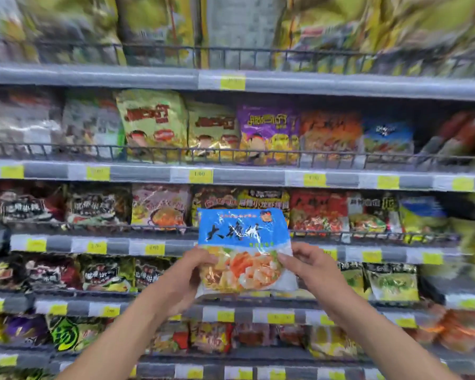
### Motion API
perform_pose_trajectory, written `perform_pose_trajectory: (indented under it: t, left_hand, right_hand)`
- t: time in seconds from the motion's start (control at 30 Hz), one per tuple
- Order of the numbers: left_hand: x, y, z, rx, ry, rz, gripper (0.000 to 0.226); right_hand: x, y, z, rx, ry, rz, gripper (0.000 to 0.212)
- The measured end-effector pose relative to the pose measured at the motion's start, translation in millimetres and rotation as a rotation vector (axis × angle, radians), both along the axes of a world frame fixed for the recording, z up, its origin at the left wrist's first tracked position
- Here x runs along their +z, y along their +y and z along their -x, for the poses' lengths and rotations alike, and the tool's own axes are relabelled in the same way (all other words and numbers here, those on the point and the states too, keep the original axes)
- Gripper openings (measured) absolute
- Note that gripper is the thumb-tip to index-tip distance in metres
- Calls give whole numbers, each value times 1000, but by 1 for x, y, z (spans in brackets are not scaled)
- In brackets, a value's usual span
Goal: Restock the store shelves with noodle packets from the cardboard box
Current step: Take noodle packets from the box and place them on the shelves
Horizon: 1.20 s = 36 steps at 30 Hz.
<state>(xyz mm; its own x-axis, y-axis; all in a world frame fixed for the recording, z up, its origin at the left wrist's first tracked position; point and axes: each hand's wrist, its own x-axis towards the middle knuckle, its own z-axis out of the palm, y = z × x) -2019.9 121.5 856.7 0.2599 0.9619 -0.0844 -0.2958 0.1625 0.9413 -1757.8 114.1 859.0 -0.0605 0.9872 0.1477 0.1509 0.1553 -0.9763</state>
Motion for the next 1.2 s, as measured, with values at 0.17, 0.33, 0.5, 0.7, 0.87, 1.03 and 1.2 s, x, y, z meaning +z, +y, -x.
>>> perform_pose_trajectory:
  t: [0.17, 0.33, 0.5, 0.7, 0.87, 1.03, 1.2]
  left_hand:
    - [42, 7, -41, 36, -89, -92, 78]
    - [60, 20, -91, 44, -89, -168, 106]
    - [77, 17, -148, 23, -100, -218, 78]
    - [81, 19, -208, 101, -154, -221, 88]
    - [78, 25, -235, 81, -193, -134, 58]
    - [75, 34, -242, 78, -156, -110, 40]
    - [81, 35, -246, 46, -139, -112, 27]
  right_hand:
    - [48, 11, -36, -44, -80, -78, 8]
    - [89, 14, -87, -31, -113, -70, 11]
    - [102, 21, -149, -31, -133, 33, 43]
    - [106, 24, -205, -83, -37, 2, 25]
    - [128, 41, -253, -186, -4, -56, 26]
    - [165, 72, -299, -311, 58, -101, 20]
    - [195, 107, -326, -403, 134, -109, 19]
